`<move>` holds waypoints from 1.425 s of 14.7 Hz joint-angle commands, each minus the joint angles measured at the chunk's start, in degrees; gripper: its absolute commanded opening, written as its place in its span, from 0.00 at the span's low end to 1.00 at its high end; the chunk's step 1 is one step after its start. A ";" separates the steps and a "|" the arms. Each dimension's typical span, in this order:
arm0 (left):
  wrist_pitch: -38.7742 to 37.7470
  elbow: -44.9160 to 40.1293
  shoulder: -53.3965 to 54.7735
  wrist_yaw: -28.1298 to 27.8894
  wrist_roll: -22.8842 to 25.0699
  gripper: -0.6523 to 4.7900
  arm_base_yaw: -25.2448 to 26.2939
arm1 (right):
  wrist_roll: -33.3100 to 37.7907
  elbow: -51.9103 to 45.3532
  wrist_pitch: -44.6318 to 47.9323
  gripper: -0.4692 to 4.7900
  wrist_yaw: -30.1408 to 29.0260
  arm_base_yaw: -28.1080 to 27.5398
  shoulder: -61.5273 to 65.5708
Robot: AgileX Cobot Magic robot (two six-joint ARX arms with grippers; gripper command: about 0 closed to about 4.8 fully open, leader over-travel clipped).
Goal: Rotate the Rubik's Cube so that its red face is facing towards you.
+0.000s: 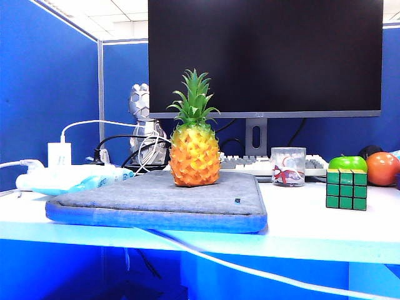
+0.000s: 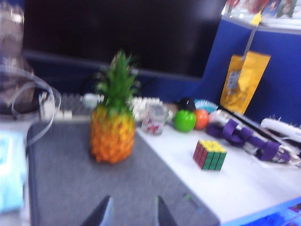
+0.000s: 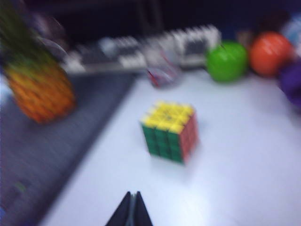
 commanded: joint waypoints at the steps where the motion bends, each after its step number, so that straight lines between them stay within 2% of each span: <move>1: 1.46 5.64 4.83 0.96 0.04 0.34 0.02 | 2.16 0.48 5.95 0.09 -2.08 0.04 0.04; 2: 1.90 8.46 8.90 1.01 -0.13 0.34 0.02 | 2.27 0.50 7.23 0.09 -3.21 0.02 0.04; 4: 2.67 17.16 24.15 3.72 0.70 0.34 0.02 | 3.19 0.55 8.66 0.09 -3.23 0.02 0.04; 6: 6.34 27.50 45.00 12.72 3.87 0.34 -0.02 | 3.17 0.55 8.52 0.09 -3.23 0.00 0.07; 9: 8.28 41.72 68.74 20.76 7.28 0.34 -0.61 | 3.17 0.98 8.13 0.09 -3.21 -0.07 0.13; 10: 7.54 43.98 71.89 20.76 10.23 0.34 -2.29 | 3.17 1.51 7.50 0.09 -3.23 -0.07 0.46; 12: 5.92 49.00 76.87 17.05 21.24 0.34 -9.35 | 3.15 3.39 5.75 0.09 -3.06 -0.09 2.89; 13: 6.71 51.17 79.47 16.41 23.54 0.34 -12.57 | 3.15 4.09 5.90 0.09 -3.37 -0.09 4.42; 14: 6.34 53.55 82.49 16.50 23.37 0.34 -14.21 | 3.17 4.85 6.14 0.09 -4.90 -0.09 6.08; 16: 2.23 59.39 90.16 21.75 23.41 0.34 -14.69 | 3.17 6.16 7.06 0.09 -6.95 -0.09 9.14; 17: -2.45 64.72 96.78 23.12 25.03 0.34 -14.62 | 3.19 6.56 8.76 0.09 -9.16 -0.02 10.73; 20: -21.99 77.20 107.47 22.27 38.45 0.34 -15.50 | 3.26 7.04 9.62 0.09 -9.86 -0.04 11.52; 21: -31.74 82.25 110.71 22.77 45.68 0.34 -16.61 | 3.23 7.02 9.57 0.09 -9.88 -0.04 12.11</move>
